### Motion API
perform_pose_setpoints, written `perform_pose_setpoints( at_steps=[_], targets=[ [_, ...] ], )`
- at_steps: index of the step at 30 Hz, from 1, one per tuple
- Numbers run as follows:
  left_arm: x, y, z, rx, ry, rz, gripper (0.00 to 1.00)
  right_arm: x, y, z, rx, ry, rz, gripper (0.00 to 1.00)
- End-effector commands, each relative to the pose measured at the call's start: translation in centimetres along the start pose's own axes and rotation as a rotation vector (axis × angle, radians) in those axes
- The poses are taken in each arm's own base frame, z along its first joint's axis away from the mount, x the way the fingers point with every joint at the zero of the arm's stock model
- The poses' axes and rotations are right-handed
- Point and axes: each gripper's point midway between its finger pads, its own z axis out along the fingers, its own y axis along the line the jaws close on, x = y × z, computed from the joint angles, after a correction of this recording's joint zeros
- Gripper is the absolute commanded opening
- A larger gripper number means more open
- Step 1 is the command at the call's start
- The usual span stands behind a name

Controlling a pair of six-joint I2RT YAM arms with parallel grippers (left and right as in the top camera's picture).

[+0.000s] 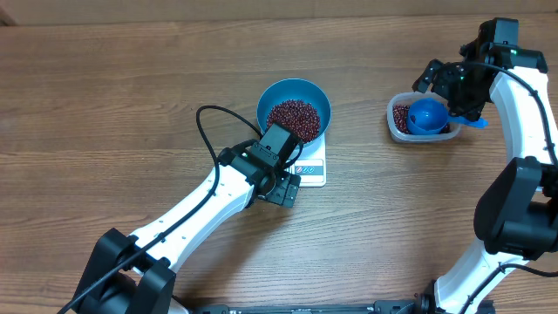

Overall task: Scoop item into bowl and weigh 150g on scale
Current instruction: 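Open the right gripper to release the blue cup handle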

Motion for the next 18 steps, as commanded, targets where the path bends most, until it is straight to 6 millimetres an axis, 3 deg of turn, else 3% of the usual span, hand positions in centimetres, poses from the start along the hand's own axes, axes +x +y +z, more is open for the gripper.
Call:
perform_pose_setpoints(
  at_steps=[1,12,14,18],
  targets=[
    [0.2,0.6,0.3,-0.018,0.006,0.009,1.00,-0.1,0.0,-0.2,-0.003,-0.006,0.003,1.00],
    [0.2,0.6,0.3,-0.018,0.006,0.009,0.99,-0.1,0.0,-0.1,-0.002,-0.004,0.003,1.00],
    [0.2,0.6,0.3,-0.018,0.006,0.009,1.00,-0.2,0.2,-0.6,-0.006,-0.016,-0.001,1.00],
    [0.2,0.6,0.3,-0.018,0.006,0.009,1.00,-0.4,2.2,-3.8,-0.037,-0.086,-0.041,1.00]
  ],
)
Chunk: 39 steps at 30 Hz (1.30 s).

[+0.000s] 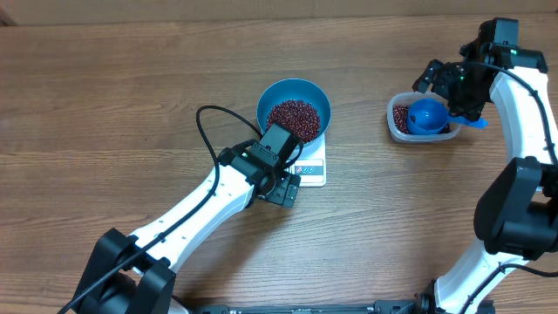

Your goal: Scoop item into bowl and weigh 150g on scale

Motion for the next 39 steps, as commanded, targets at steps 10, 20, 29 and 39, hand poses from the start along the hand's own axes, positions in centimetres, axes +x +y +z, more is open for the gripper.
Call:
perform_pose_setpoints(
  at_steps=[10,20,29,39],
  targets=[
    [0.2,0.6,0.3,-0.018,0.005,0.009,1.00,1.3,7.9,-17.9,-0.173,-0.385,-0.174,1.00],
    [0.2,0.6,0.3,-0.018,0.005,0.009,1.00,4.8,8.6,-27.9,-0.255,-0.611,-0.223,1.00],
    [0.2,0.6,0.3,-0.018,0.005,0.009,1.00,8.0,6.0,-22.2,-0.203,-0.468,-0.192,1.00],
    [0.2,0.6,0.3,-0.018,0.005,0.009,1.00,14.2,1.3,-12.2,-0.103,-0.193,-0.132,1.00]
  ],
)
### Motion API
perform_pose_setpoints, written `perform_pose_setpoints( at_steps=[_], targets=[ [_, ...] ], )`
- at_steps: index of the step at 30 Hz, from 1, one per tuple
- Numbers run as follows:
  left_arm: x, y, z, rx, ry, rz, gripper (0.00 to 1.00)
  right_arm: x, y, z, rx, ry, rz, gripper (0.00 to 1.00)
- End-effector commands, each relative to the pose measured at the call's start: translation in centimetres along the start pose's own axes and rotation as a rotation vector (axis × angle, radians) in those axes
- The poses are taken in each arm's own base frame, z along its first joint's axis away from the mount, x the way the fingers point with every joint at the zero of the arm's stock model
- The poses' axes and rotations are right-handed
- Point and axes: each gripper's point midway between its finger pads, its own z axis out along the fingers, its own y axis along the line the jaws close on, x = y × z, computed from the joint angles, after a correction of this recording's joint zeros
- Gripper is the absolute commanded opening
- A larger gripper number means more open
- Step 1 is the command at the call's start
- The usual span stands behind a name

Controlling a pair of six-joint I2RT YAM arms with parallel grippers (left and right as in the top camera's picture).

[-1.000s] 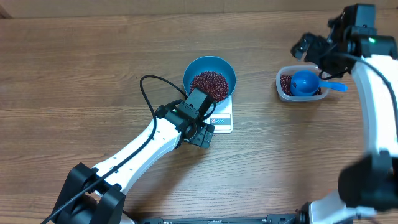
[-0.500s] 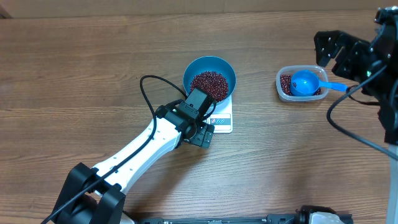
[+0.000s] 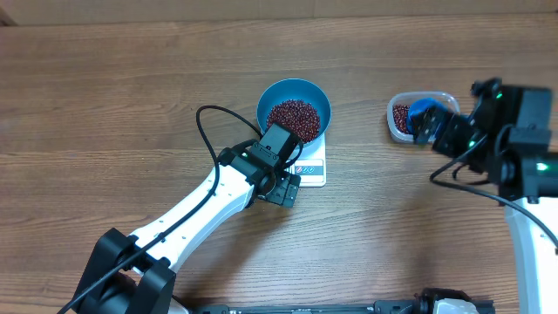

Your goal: Scoop item into bowl and weigh 150g on scale

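Observation:
A blue bowl [image 3: 294,98] holding red beans [image 3: 293,117] stands on the white scale [image 3: 312,169] at mid-table. My left gripper [image 3: 290,150] is at the bowl's near rim, with its fingers hidden under the wrist. At the right, a clear container [image 3: 399,116] holds more beans and the blue scoop [image 3: 425,108]. My right gripper [image 3: 432,129] hangs over the container's near right side and covers part of the scoop. Its jaws are dark and unclear, so I cannot tell if it grips the scoop.
The wooden table [image 3: 131,96] stretches left and behind the bowl. A black cable [image 3: 206,131] loops off the left arm beside the scale. The right arm's body [image 3: 514,157] fills the area near the right edge.
The right arm stood behind and right of the container; now it is in front and right of it, wrist lower in frame. The scoop is still in the container. Left arm and bowl are unmoved.
At both earlier moments the right gripper was at the scoop's handle at the container's far right, and the left gripper was at the bean-filled bowl on the scale. Now the right arm is nearer the table front, its gripper over the container.

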Motion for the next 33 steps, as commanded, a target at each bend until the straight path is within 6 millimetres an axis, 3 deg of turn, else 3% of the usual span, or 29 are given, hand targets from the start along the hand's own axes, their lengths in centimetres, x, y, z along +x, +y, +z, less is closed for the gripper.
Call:
perform_pose_setpoints(
  at_steps=[1,5,8,10,17,21,25,33],
  targets=[
    [0.2,0.6,0.3,-0.018,0.006,0.009,1.00,2.8,-1.4,1.5,0.023,0.062,0.018,1.00],
    [0.2,0.6,0.3,-0.018,0.006,0.009,1.00,7.8,-3.7,4.3,0.068,0.200,0.050,1.00],
    [0.2,0.6,0.3,-0.018,0.006,0.009,1.00,10.7,-6.7,5.9,0.179,0.232,0.048,1.00],
    [0.2,0.6,0.3,-0.018,0.006,0.009,1.00,10.8,-7.8,7.0,0.207,0.183,0.037,1.00],
    [0.2,0.6,0.3,-0.018,0.006,0.009,1.00,10.5,-8.5,10.6,0.125,-0.078,-0.006,1.00],
    [0.2,0.6,0.3,-0.018,0.006,0.009,0.99,11.9,-9.2,11.6,0.105,-0.145,-0.017,1.00],
    [0.2,0.6,0.3,-0.018,0.006,0.009,1.00,12.8,-9.6,12.0,0.084,-0.211,-0.028,1.00],
    [0.2,0.6,0.3,-0.018,0.006,0.009,1.00,9.7,-8.2,10.5,0.002,-0.466,-0.070,1.00]
  ],
)
